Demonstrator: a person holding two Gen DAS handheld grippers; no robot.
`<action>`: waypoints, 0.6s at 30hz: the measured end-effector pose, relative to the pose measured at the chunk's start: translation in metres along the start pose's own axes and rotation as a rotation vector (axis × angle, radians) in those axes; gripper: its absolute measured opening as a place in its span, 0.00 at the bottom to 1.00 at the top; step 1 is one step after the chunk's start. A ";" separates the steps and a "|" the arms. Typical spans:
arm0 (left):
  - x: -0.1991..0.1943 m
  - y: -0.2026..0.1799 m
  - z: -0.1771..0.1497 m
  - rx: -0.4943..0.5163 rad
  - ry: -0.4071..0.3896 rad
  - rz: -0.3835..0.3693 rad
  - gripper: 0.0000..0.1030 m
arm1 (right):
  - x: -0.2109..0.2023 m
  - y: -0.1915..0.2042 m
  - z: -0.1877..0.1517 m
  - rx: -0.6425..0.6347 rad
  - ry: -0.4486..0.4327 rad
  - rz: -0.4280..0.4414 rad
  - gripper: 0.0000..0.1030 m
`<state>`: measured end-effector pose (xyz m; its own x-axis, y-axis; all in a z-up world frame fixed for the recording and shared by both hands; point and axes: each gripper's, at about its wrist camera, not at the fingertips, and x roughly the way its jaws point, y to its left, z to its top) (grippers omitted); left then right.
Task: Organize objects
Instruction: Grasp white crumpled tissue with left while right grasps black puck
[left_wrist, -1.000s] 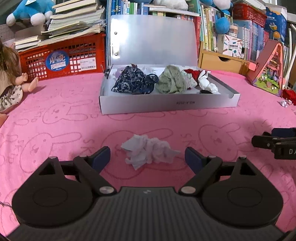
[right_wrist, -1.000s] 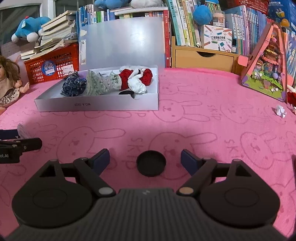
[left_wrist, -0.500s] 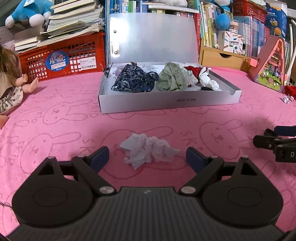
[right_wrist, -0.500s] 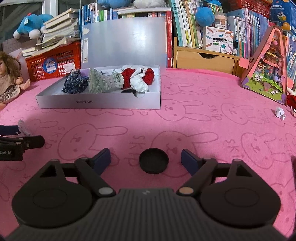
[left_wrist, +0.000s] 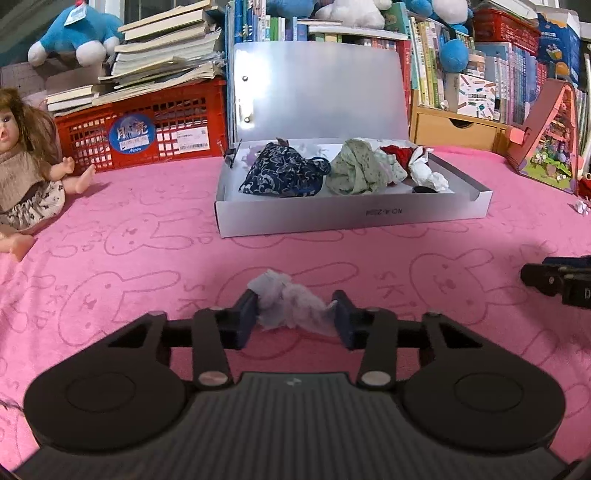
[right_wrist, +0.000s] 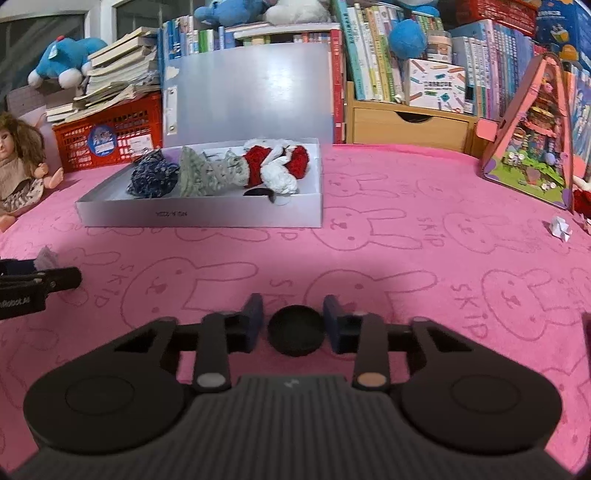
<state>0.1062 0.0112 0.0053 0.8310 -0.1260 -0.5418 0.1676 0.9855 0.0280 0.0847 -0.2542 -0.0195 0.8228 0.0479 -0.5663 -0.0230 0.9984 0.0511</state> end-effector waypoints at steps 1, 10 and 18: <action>-0.001 0.000 0.000 0.001 -0.003 0.000 0.46 | 0.000 -0.002 0.000 0.008 0.001 0.006 0.35; -0.003 0.002 0.001 -0.021 -0.001 -0.013 0.45 | -0.001 -0.005 0.003 0.016 -0.004 0.018 0.35; -0.009 0.002 0.013 -0.031 -0.019 -0.023 0.45 | -0.005 -0.001 0.010 0.015 -0.026 0.033 0.35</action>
<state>0.1061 0.0124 0.0215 0.8373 -0.1504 -0.5257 0.1705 0.9853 -0.0103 0.0858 -0.2561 -0.0085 0.8361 0.0797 -0.5428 -0.0417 0.9958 0.0819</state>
